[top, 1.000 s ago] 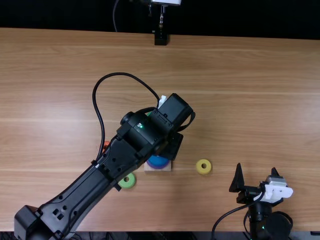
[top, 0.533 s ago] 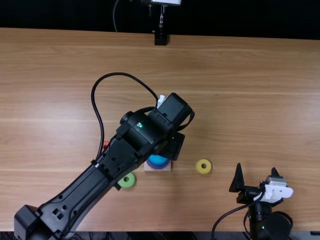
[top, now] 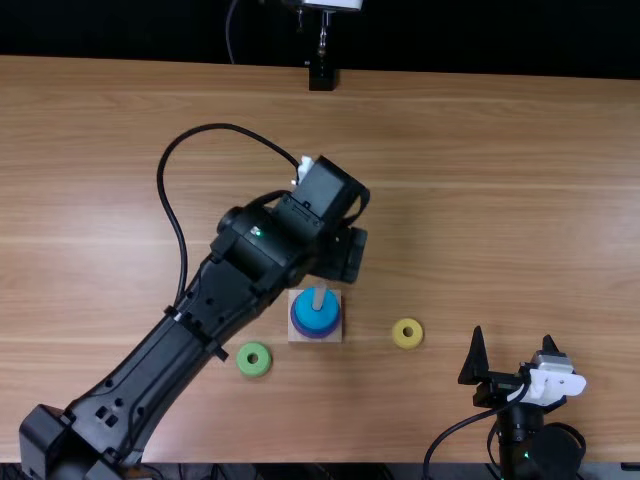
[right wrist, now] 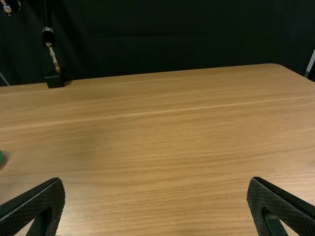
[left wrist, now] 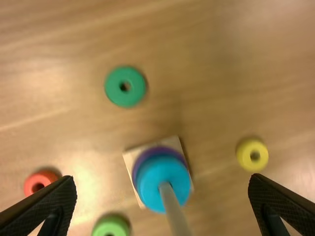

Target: Build the Hanoi tower: stack the rings onto the peg from bottom to top in this color order: purple, dark blue, light blue, dark green, light green, yellow, orange.

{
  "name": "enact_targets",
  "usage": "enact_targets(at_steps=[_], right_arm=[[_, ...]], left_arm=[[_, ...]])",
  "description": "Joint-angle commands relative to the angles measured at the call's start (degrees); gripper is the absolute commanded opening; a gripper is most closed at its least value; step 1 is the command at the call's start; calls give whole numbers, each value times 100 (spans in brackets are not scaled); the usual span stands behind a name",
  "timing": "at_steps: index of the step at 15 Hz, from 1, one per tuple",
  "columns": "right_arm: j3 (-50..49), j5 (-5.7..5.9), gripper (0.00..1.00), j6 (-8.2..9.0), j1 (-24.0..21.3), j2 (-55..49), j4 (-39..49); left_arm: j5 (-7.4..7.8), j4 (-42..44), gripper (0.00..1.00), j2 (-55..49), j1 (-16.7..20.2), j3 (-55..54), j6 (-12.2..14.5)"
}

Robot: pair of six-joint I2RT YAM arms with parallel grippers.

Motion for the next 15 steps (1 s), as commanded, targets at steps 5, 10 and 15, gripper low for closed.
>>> enact_targets(at_steps=[5,10,15], right_arm=[[-287,76,100,21,-6,-40,-348],[-287,76,100,21,-6,-40,-348],[-287,76,100,21,-6,-40,-348]], left_arm=[[-392,581,100,1128,691,183,1782],[-149,918,100,2068,840,368,2847],[-12,1034,100,2675,814,825,2836]])
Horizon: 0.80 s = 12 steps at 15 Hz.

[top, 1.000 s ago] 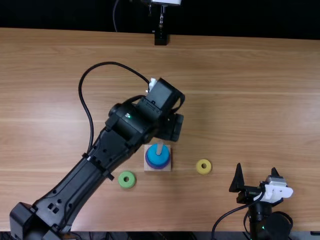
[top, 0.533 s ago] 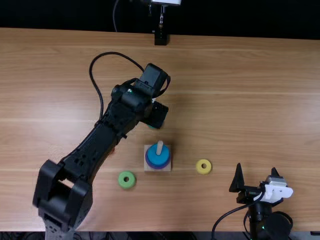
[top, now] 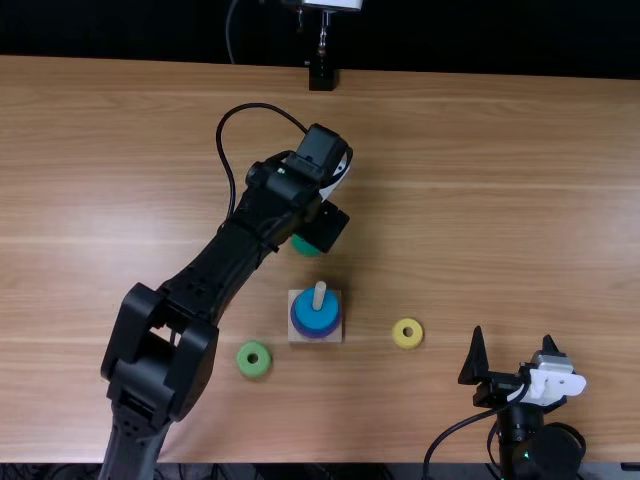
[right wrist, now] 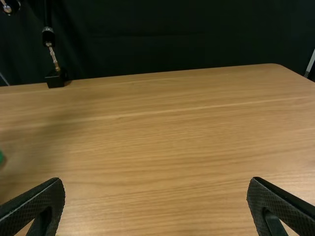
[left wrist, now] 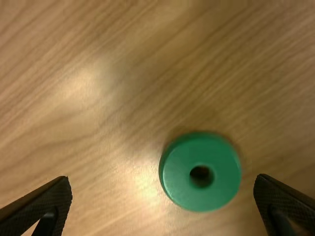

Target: Build the Hanoi tower: stack the rings onto the peg from bottom to top in this color order: purple, dark blue, light blue, dark green, light green, yellow, orange.

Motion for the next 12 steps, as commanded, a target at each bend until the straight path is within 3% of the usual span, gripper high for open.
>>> enact_targets(at_steps=[1,12], right_arm=[[-285,78,100,19,-6,-40,-348],[-285,78,100,19,-6,-40,-348]], left_arm=[[79,3,100,273,29,235,100],[90,-39,100,721,-173,270,58]])
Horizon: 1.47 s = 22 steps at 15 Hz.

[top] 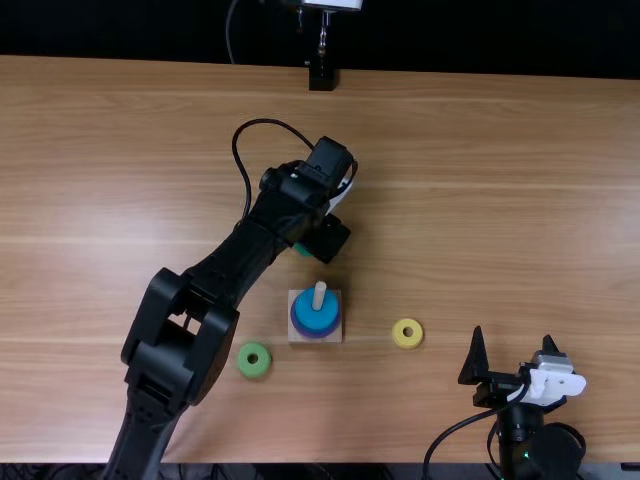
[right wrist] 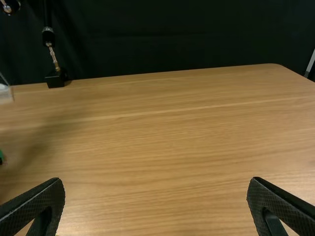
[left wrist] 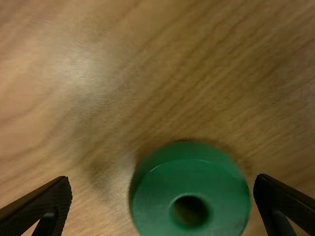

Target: Build the Hanoi tower: stack the rings onto the peg from bottom to top in this color order: purple, dark blue, light blue, dark green, light green, yellow, orange.

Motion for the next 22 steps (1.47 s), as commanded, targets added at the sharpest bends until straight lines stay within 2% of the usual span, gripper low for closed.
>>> enact_targets(at_steps=[1,4,5,6,7,8,12,14,16,22], right_arm=[[-287,76,100,23,-6,-40,-348],[-287,76,100,23,-6,-40,-348],[-287,76,100,23,-6,-40,-348],[-287,76,100,23,-6,-40,-348],[-287,76,100,23,-6,-40,-348],[-287,76,100,23,-6,-40,-348],[-287,76,100,23,-6,-40,-348],[-287,76,100,23,-6,-40,-348],[-287,76,100,23,-6,-40,-348],[-287,76,100,23,-6,-40,-348]], left_arm=[[7,-12,100,131,-83,183,51],[7,-23,100,131,-119,174,51],[7,40,82,131,-127,174,51],[7,30,44,131,-145,174,51],[7,9,21,131,-154,156,51],[7,9,13,131,-154,147,51],[7,-33,10,122,-145,103,41],[7,-33,0,122,-136,103,41],[7,-55,0,78,-136,121,19],[-14,-603,0,-449,-136,648,-455]])
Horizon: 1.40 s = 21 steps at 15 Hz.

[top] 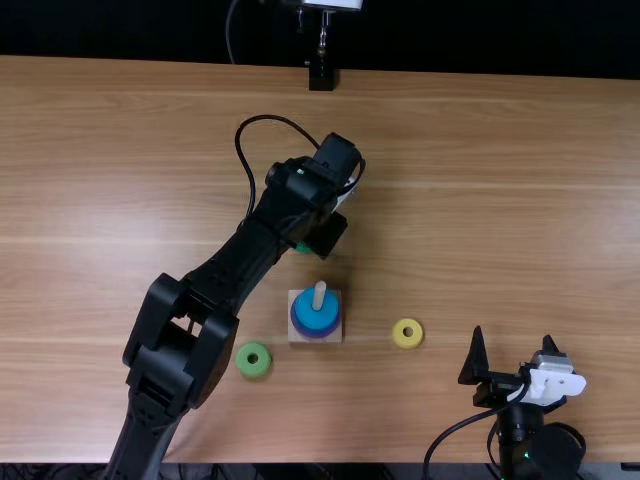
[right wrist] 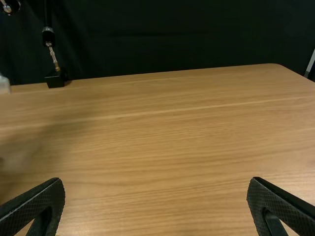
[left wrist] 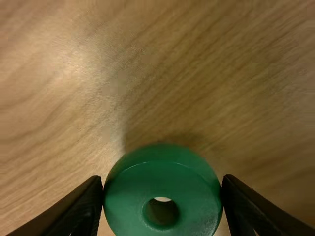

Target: Build the Hanoi tower: stack the rings onto the peg from bottom to top in this color order: purple, dark blue, light blue, dark green, light green, yellow, orange.

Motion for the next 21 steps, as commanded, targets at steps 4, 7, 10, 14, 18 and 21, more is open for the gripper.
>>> enact_targets(at_steps=[4,7,10,14,18,21], right_arm=[[-285,74,100,21,-6,-40,-348],[-285,74,100,21,-6,-40,-348],[-285,74,100,21,-6,-40,-348],[-285,74,100,21,-6,-40,-348],[-285,74,100,21,-6,-40,-348],[-285,74,100,21,-6,-40,-348]], left_arm=[[-14,-485,0,-913,-44,301,-551],[-14,-580,0,-1317,-71,284,-826],[-25,-865,0,-1748,-106,275,-1174],[-25,-1276,0,-2319,-167,213,-1606],[-25,-1740,0,-2671,-396,117,-1912],[-77,-1814,0,-2934,-660,-182,-2144]])
